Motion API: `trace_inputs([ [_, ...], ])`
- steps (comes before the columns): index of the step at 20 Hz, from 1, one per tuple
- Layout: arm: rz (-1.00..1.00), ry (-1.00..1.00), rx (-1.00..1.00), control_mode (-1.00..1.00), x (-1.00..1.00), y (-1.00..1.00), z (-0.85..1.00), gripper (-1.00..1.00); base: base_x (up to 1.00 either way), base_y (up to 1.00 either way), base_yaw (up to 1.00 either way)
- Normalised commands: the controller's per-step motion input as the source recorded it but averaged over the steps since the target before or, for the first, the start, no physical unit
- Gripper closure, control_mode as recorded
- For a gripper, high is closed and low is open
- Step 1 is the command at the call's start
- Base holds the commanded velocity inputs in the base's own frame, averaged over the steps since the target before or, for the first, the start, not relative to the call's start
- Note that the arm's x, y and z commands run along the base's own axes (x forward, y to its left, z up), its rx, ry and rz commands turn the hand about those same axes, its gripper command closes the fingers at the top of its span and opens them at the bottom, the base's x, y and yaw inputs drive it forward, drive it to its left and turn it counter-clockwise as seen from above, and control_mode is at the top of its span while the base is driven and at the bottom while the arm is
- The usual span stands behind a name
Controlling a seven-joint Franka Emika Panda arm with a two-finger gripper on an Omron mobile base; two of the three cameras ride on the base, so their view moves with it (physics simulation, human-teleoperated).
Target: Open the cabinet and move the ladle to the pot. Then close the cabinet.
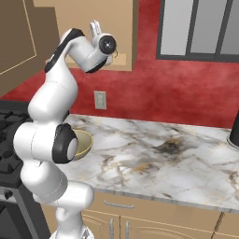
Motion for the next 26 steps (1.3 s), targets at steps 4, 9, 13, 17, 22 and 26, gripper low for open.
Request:
trace_inputs([
  [4,-0.07,0.03,0.0,-1.0,0.16,0.0,0.0,-1.0,0.0,0.0,0.0],
  [9,-0.07,0.02,0.0,-1.0,0.15,0.0,0.0,-1.0,0.0,0.0,0.0],
  [13,-0.06,0.04,0.0,-1.0,0.13,0.0,0.0,-1.0,0.0,0.0,0.0],
  [17,-0.06,0.06,0.0,-1.0,0.05,0.0,0.0,-1.0,0.0,0.0,0.0],
  [22,-0.06,0.06,0.0,-1.0,0.03,0.0,0.0,-1.0,0.0,0.0,0.0],
  [26,-0.05,0.05,0.0,-1.0,0.02,-0.03,0.0,-1.0,0.0,0.0,0.0],
])
